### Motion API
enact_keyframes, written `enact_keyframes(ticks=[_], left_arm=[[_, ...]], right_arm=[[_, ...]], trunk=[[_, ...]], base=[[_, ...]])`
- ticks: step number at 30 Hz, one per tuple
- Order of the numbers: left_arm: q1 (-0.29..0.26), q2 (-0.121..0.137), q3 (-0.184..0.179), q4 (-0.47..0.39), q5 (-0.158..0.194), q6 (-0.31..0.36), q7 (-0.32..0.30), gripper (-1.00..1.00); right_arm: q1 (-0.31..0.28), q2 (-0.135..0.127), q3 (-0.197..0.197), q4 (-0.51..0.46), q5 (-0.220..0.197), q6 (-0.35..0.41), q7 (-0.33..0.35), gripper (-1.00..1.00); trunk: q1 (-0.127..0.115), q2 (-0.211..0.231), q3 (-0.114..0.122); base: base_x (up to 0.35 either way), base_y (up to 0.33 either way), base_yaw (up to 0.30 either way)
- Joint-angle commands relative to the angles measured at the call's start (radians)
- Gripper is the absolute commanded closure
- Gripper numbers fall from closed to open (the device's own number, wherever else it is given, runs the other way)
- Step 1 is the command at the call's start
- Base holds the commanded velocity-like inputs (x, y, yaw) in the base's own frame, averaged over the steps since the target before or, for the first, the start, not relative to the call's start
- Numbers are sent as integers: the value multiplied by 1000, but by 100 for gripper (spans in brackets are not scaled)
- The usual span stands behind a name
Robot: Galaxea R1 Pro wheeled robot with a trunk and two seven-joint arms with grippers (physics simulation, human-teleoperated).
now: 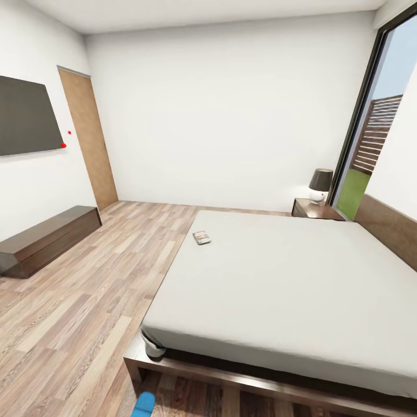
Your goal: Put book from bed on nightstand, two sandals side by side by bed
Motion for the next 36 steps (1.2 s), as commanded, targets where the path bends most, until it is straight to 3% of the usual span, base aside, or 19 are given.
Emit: enact_keyframes(ticks=[1, 20, 25, 36], left_arm=[[-1, 0, -9, 1, 8, -3, 5, 100], [-1, 0, -8, 1, 8, -3, 5, 100], [-1, 0, -8, 1, 8, -3, 5, 100], [-1, 0, -8, 1, 8, -3, 5, 100]], right_arm=[[-1, 0, 3, 1, 9, -1, -8, 100], [-1, 1, 3, 0, 9, 0, -8, 100], [-1, 1, 3, 0, 9, -1, -8, 100], [-1, 2, 3, -1, 9, -1, -8, 100]], trunk=[[4, -8, -5], [77, -141, -64], [77, -141, -64], [119, -218, -99]], base=[[0, 0, 0], [0, 0, 0], [0, 0, 0], [0, 0, 0]])
